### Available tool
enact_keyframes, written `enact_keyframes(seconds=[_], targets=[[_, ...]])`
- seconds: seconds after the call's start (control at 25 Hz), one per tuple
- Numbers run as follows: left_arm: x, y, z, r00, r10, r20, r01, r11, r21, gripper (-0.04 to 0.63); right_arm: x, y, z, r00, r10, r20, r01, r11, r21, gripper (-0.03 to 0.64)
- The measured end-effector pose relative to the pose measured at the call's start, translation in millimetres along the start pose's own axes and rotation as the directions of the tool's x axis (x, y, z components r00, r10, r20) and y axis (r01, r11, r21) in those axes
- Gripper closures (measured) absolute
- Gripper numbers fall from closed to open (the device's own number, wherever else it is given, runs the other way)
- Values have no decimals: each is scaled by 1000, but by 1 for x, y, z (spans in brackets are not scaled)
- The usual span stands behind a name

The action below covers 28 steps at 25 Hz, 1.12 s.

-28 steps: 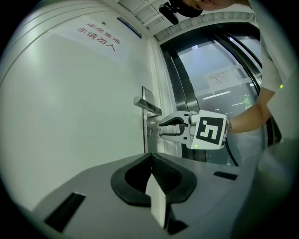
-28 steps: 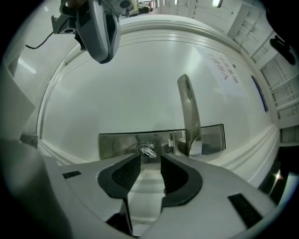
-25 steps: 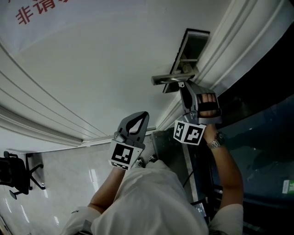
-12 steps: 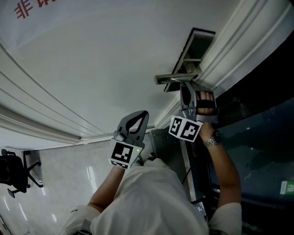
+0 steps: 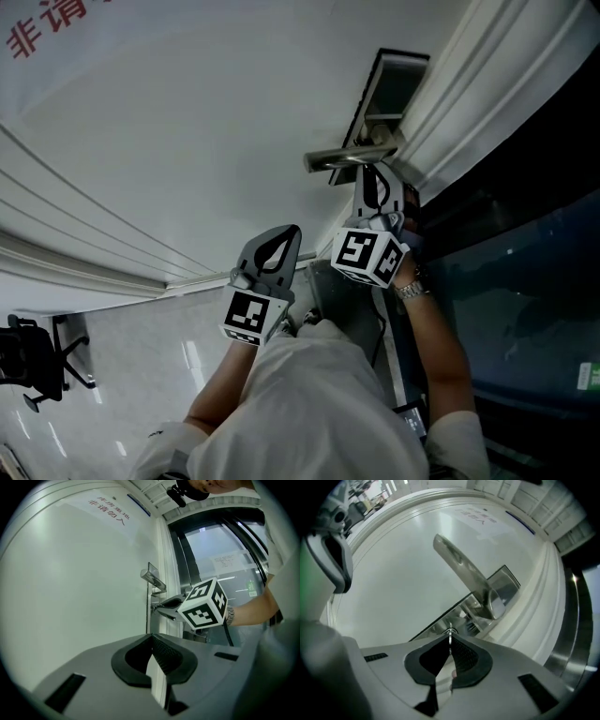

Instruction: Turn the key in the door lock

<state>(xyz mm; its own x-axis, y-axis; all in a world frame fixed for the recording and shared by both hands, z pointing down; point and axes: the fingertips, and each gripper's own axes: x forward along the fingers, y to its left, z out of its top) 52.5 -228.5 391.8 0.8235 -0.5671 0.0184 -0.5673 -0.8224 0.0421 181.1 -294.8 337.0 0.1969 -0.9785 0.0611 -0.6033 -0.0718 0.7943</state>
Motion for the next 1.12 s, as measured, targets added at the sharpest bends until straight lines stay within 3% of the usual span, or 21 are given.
enact_keyframes(seconds=[0.08, 0.16, 0.28, 0.44, 0.68, 0.84, 1.0, 1.12], targets=[[1, 0, 0, 1000, 1, 0, -1, 1000, -2, 589, 0, -2, 0, 1000, 14, -6, -13, 990, 139, 604], [2, 0, -1, 1000, 0, 1, 0, 1000, -7, 589, 0, -4, 1, 999, 39, -12, -34, 956, 292, 604], [3, -1, -3, 1000, 2, -2, -2, 1000, -10, 589, 1, -5, 1, 997, 79, 11, -73, 847, 526, 604], [7, -3, -4, 1000, -5, -7, 5, 1000, -7, 589, 2, -8, -3, 992, 120, 37, -106, 638, 763, 604], [9, -9, -5, 1000, -21, -10, 21, 1000, 1, 589, 2, -10, -7, 989, 123, 85, -121, 331, 936, 604], [6, -6, -7, 1000, -10, -15, 10, 1000, -3, 589, 1, -10, -10, 985, 108, 138, -147, 82, 986, 606], [2, -2, -8, 1000, 4, -17, -4, 1000, -4, 589, 1, -9, -12, 981, 99, 168, -161, -76, 984, 604], [-1, 0, -9, 1000, 11, -19, -11, 1000, -8, 589, 1, -9, -12, 975, 102, 199, -167, -258, 952, 605]])
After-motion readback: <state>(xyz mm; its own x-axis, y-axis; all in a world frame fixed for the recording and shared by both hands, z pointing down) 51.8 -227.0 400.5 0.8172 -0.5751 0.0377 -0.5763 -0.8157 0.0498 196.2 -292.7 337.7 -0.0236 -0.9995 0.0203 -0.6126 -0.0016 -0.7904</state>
